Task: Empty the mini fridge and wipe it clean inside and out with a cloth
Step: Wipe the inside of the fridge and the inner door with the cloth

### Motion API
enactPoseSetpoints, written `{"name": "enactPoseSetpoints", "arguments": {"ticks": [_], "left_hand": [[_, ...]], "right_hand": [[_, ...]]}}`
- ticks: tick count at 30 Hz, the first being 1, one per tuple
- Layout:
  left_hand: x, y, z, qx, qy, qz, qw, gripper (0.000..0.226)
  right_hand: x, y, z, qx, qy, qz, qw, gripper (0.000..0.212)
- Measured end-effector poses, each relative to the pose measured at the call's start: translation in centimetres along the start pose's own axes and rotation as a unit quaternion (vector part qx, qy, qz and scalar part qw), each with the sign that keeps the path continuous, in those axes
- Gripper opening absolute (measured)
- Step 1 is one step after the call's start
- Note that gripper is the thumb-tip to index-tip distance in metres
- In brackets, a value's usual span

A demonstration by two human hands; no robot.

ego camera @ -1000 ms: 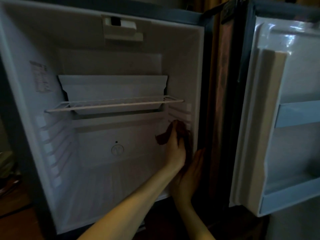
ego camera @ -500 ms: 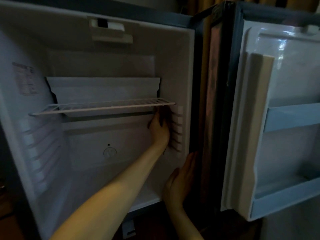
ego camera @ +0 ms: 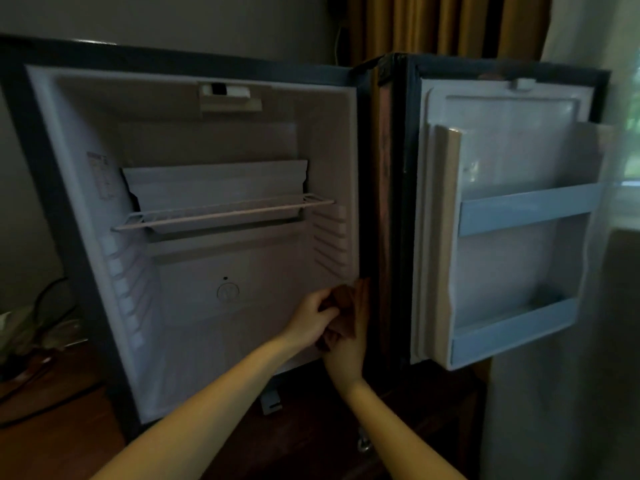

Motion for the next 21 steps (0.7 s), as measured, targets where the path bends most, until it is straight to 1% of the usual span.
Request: {"name": "enactPoseSetpoints", "arguments": {"ticks": [1, 2, 3, 5, 7, 9, 10, 12, 15, 18, 20, 21], "left_hand": [[-0.2, -0.5, -0.4, -0.017, -0.015, 0.017, 1.000, 0.038], [-0.7, -1.1, -0.7, -0.035, -0.036, 0.045, 0.998, 0.034], [-1.1, -1.8, -0.9, -0.047, -0.062, 0.072, 0.994, 0.032], [-1.9, -3.0, -0.9, -0.052, -0.109, 0.112, 0.986, 0.032], [-2.2, -4.1, -0.3, -0.048, -0.118, 0.113, 0.985, 0.035], [-1.8, -4.9, 0.8, -0.040, -0.103, 0.092, 0.990, 0.032], [-1.4, -5.2, 1.5, -0.033, -0.094, 0.087, 0.991, 0.029], [-0.6, -5.6, 3.2, -0.012, -0.089, 0.095, 0.991, 0.025], [2.0, -5.8, 6.0, 0.019, -0.082, 0.068, 0.994, 0.029], [4.7, -5.7, 8.2, 0.044, -0.082, 0.025, 0.995, 0.032], [6.0, -5.4, 9.0, 0.057, -0.072, 0.010, 0.996, 0.033], [6.7, -5.4, 9.3, 0.061, -0.066, 0.002, 0.996, 0.033]], "right_hand": [[0.1, -0.5, -1.1, -0.002, 0.009, -0.028, 1.000, 0.069], [0.1, -0.9, -2.3, -0.005, 0.026, -0.063, 0.998, 0.067], [0.2, -1.2, -3.2, -0.015, 0.018, -0.098, 0.995, 0.072], [-0.2, -1.7, -4.9, -0.050, -0.066, -0.148, 0.985, 0.079], [-1.4, -2.1, -6.5, -0.091, -0.119, -0.174, 0.973, 0.082], [-3.5, -2.6, -8.3, -0.128, -0.134, -0.177, 0.967, 0.091], [-5.0, -2.8, -9.0, -0.150, -0.141, -0.170, 0.964, 0.093], [-8.4, -2.6, -9.9, -0.183, -0.146, -0.138, 0.962, 0.087], [-14.3, -1.1, -9.9, -0.196, -0.149, -0.037, 0.968, 0.060], [-19.4, 0.4, -8.9, -0.181, -0.152, 0.057, 0.970, 0.036], [-21.6, 1.1, -7.8, -0.147, -0.165, 0.083, 0.972, 0.025], [-22.3, 1.6, -6.8, -0.114, -0.170, 0.085, 0.975, 0.023]]}}
Point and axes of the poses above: each hand's wrist, its own y-axis towards the middle knuckle, its own x-axis out of the palm, z = x × y, the point moved 8 cm from there along y, towards the middle knuckle, and after that the axes turned 8 degrees about -z, right-handed, at the moved point
